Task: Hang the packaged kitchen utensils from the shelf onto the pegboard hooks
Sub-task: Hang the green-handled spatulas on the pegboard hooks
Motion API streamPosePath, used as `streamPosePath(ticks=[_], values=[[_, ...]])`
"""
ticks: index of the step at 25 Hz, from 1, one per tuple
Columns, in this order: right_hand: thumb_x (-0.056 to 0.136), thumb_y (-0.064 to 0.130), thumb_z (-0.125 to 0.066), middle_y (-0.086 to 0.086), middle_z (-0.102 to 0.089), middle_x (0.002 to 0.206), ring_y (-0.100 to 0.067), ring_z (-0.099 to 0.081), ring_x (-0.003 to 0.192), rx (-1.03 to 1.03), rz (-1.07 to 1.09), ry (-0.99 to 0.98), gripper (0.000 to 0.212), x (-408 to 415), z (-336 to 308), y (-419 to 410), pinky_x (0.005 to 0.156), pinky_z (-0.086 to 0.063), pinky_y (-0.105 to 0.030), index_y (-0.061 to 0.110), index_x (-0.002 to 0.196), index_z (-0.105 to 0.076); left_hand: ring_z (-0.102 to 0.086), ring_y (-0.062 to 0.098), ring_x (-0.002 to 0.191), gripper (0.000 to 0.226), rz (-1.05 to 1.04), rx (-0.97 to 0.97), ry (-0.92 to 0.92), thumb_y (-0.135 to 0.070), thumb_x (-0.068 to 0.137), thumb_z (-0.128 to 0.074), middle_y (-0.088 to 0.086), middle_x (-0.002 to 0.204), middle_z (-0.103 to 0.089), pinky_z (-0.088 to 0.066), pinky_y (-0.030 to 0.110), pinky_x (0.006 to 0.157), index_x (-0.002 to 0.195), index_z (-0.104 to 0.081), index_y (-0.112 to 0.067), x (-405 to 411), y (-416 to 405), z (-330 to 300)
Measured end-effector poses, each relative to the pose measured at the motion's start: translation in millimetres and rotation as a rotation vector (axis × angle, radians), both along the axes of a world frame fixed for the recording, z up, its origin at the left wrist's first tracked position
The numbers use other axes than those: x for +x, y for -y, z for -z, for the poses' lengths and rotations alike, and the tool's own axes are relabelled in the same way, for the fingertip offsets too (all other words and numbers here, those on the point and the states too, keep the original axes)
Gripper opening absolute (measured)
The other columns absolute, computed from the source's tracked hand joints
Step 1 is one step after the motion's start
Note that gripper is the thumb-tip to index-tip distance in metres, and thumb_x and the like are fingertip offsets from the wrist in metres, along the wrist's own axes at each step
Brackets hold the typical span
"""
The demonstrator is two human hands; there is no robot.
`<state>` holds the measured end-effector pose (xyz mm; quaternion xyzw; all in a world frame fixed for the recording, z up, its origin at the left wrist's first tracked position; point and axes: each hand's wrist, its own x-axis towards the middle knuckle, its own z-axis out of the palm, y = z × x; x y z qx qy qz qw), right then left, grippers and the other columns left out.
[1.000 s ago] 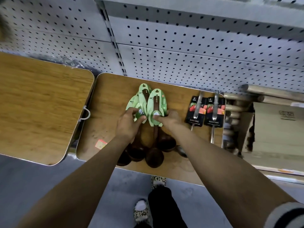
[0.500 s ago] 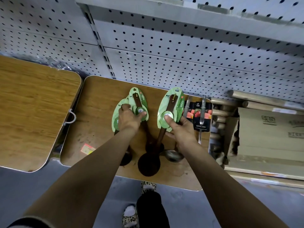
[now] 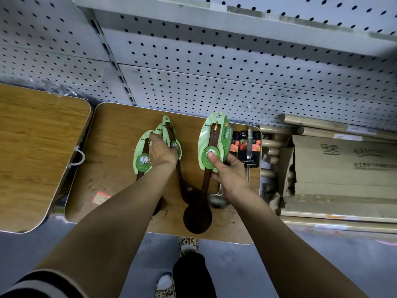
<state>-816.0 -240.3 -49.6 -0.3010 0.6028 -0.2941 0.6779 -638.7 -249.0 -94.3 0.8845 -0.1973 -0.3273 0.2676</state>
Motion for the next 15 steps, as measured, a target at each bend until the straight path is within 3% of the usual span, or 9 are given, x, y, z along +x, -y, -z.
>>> streamPosePath(ticks=[3, 8, 11, 13, 15], values=[[0.088, 0.024, -0.074, 0.0, -0.076, 0.107, -0.015, -0.073, 0.096, -0.031, 0.0, -0.012, 0.03, -6, -10, -12, 0.087, -0.058, -0.035, 0.016, 0.116, -0.068, -0.061, 0.029, 0.095, 0.046, 0.006, -0.112, -0.06, -0.014, 0.08, -0.077, 0.008, 0.105, -0.062, -0.044, 0.03, 0.073, 0.114, -0.046, -0.011, -6, -15, -17], [0.095, 0.028, -0.066, -0.002, -0.073, 0.112, -0.021, -0.068, 0.108, -0.083, -0.017, -0.022, 0.022, -27, -48, -39, 0.104, -0.05, -0.045, 0.019, 0.115, -0.063, -0.059, 0.015, 0.09, 0.038, 0.109, -0.311, -0.123, -0.009, 0.079, -0.078, -0.001, 0.098, -0.063, -0.044, 0.021, 0.083, 0.114, -0.062, -0.008, -16, -44, -76], [0.098, 0.02, -0.061, -0.006, -0.071, 0.115, -0.025, -0.067, 0.11, -0.135, -0.011, -0.009, 0.021, -47, -87, -68, 0.104, -0.049, -0.047, 0.016, 0.119, -0.061, -0.068, 0.021, 0.093, 0.032, 0.187, -0.451, -0.239, -0.009, 0.08, -0.076, 0.005, 0.104, -0.071, -0.054, 0.03, 0.082, 0.111, -0.068, -0.009, -30, -71, -120], [0.098, 0.018, -0.06, -0.011, -0.069, 0.12, -0.027, -0.066, 0.11, -0.179, 0.024, -0.005, 0.029, -63, -117, -90, 0.101, -0.051, -0.047, 0.011, 0.126, -0.059, -0.069, 0.018, 0.09, 0.032, 0.261, -0.507, -0.288, -0.012, 0.081, -0.076, 0.004, 0.106, -0.072, -0.055, 0.025, 0.071, 0.112, -0.068, -0.011, -45, -90, -153], [0.096, 0.022, -0.064, -0.011, -0.07, 0.119, -0.025, -0.067, 0.108, -0.24, 0.066, -0.018, 0.035, -78, -142, -107, 0.1, -0.052, -0.047, 0.008, 0.127, -0.058, -0.069, 0.016, 0.091, 0.035, 0.317, -0.548, -0.326, -0.014, 0.079, -0.078, 0.004, 0.108, -0.072, -0.058, 0.028, 0.075, 0.112, -0.067, -0.011, -60, -105, -184]])
